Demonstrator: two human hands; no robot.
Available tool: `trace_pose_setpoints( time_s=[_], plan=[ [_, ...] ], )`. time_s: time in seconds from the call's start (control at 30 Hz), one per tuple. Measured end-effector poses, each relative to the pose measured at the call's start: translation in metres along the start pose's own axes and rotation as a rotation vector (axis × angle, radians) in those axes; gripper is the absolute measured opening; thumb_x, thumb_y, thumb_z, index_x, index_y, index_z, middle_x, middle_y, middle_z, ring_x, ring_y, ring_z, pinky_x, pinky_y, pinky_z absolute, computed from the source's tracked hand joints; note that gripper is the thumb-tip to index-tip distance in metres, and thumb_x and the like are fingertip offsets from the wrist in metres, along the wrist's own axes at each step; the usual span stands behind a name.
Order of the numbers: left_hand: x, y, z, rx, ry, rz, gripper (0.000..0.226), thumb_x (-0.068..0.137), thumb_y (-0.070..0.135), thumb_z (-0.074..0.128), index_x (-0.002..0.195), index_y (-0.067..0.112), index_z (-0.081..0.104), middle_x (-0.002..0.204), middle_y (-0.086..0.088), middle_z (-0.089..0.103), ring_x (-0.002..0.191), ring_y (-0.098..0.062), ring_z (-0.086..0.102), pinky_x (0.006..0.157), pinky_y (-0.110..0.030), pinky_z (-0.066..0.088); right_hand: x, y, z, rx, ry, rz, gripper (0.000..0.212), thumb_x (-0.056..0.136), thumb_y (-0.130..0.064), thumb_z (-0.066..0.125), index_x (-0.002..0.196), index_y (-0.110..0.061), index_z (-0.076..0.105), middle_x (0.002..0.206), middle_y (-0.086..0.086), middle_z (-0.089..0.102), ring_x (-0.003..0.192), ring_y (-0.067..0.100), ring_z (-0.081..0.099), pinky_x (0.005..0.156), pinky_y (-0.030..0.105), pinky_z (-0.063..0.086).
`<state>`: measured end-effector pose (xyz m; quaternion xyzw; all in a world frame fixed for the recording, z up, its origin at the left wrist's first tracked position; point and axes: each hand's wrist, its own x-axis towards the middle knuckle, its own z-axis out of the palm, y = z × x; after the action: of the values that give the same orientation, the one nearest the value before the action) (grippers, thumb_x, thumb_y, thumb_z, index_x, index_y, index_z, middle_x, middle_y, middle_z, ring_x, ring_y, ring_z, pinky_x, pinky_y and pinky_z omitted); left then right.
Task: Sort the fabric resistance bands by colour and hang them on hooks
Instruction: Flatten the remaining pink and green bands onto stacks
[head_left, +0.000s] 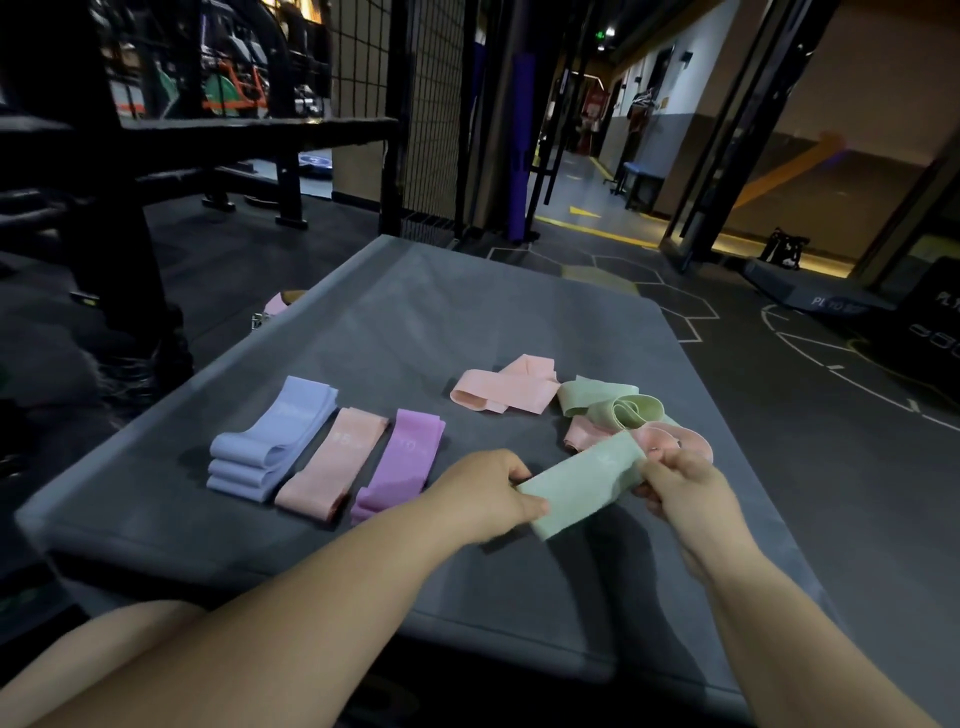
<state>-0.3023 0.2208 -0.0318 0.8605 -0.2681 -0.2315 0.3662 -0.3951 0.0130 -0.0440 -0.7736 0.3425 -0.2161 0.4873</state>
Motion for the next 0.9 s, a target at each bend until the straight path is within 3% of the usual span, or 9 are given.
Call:
trace_pose_setpoints(
  time_s=[0.13, 0.27, 0.43, 0.5, 0.63, 0.73, 0.83, 0.9],
  plan=[
    [-0.014, -0.007, -0.021, -0.059, 0.047, 0.005, 0.016, 0.086, 0.041, 0.064, 0.086, 0.029, 0.054, 0.089, 0.008, 0.062, 0.078, -0.010, 0.055, 0.064, -0.025, 0.043, -0.001, -0.018, 0.020, 0.106, -0.025, -0.062, 0.020, 0.091, -0.010, 0.059, 0.072, -0.012, 0.064, 0.066, 0.001, 0.067, 0.065, 0.015, 0.061, 0.064, 0.029, 0.048],
    [-0.027, -0.022, -0.040, -0.126, 0.085, -0.011, 0.014, 0.088, 0.038, 0.056, 0.085, 0.025, 0.054, 0.074, 0.007, 0.054, 0.067, -0.014, 0.048, 0.059, -0.026, 0.037, -0.002, -0.039, 0.046, 0.073, -0.066, -0.128, 0.017, 0.093, -0.012, 0.060, 0.076, -0.009, 0.062, 0.064, 0.000, 0.065, 0.063, 0.016, 0.058, 0.066, 0.026, 0.048],
    [-0.043, -0.043, -0.063, -0.313, 0.152, -0.015, 0.016, 0.090, 0.020, 0.051, 0.075, 0.024, 0.048, 0.065, 0.001, 0.046, 0.055, -0.014, 0.041, 0.045, -0.018, 0.035, -0.001, -0.074, 0.085, -0.042, -0.131, -0.238, 0.009, 0.092, -0.014, 0.063, 0.085, -0.009, 0.064, 0.063, -0.005, 0.065, 0.043, -0.002, 0.051, 0.044, 0.011, 0.038],
    [-0.049, -0.056, -0.075, -0.293, 0.229, -0.018, 0.010, 0.089, 0.023, 0.053, 0.079, 0.021, 0.053, 0.062, 0.005, 0.049, 0.051, -0.011, 0.043, 0.049, -0.021, 0.037, -0.003, -0.090, 0.106, -0.034, -0.159, -0.281, 0.005, 0.092, -0.012, 0.063, 0.088, -0.010, 0.064, 0.069, -0.003, 0.067, 0.048, -0.005, 0.057, 0.048, 0.008, 0.040],
    [-0.058, -0.079, -0.102, -0.369, 0.380, -0.040, 0.009, 0.081, 0.029, 0.059, 0.081, 0.020, 0.058, 0.065, 0.005, 0.056, 0.063, -0.020, 0.049, 0.062, -0.031, 0.039, -0.002, -0.116, 0.153, 0.027, -0.248, -0.303, 0.010, 0.090, -0.007, 0.067, 0.089, -0.017, 0.066, 0.080, 0.001, 0.069, 0.065, 0.006, 0.066, 0.064, 0.016, 0.053],
    [-0.066, -0.096, -0.125, -0.309, 0.469, -0.086, 0.013, 0.081, 0.032, 0.057, 0.072, 0.024, 0.052, 0.063, 0.009, 0.055, 0.066, -0.019, 0.051, 0.059, -0.029, 0.035, 0.001, -0.133, 0.193, -0.033, -0.316, -0.329, 0.015, 0.088, -0.011, 0.070, 0.087, -0.025, 0.068, 0.077, -0.006, 0.069, 0.074, 0.015, 0.067, 0.075, 0.027, 0.053],
    [-0.071, -0.113, -0.146, -0.346, 0.524, -0.087, 0.021, 0.086, 0.023, 0.056, 0.069, 0.020, 0.045, 0.053, 0.012, 0.042, 0.057, -0.012, 0.041, 0.053, -0.026, 0.033, 0.001, -0.151, 0.230, -0.088, -0.341, -0.381, 0.022, 0.085, -0.014, 0.073, 0.076, -0.032, 0.065, 0.077, -0.006, 0.069, 0.082, 0.019, 0.068, 0.085, 0.034, 0.054],
    [-0.073, -0.124, -0.157, -0.294, 0.595, -0.102, 0.023, 0.087, 0.021, 0.056, 0.071, 0.011, 0.044, 0.058, 0.006, 0.039, 0.059, -0.014, 0.036, 0.052, -0.028, 0.028, -0.002, -0.163, 0.252, -0.142, -0.382, -0.385, 0.015, 0.086, -0.018, 0.072, 0.078, -0.029, 0.066, 0.080, -0.004, 0.070, 0.085, 0.019, 0.067, 0.080, 0.032, 0.053]
  ],
)
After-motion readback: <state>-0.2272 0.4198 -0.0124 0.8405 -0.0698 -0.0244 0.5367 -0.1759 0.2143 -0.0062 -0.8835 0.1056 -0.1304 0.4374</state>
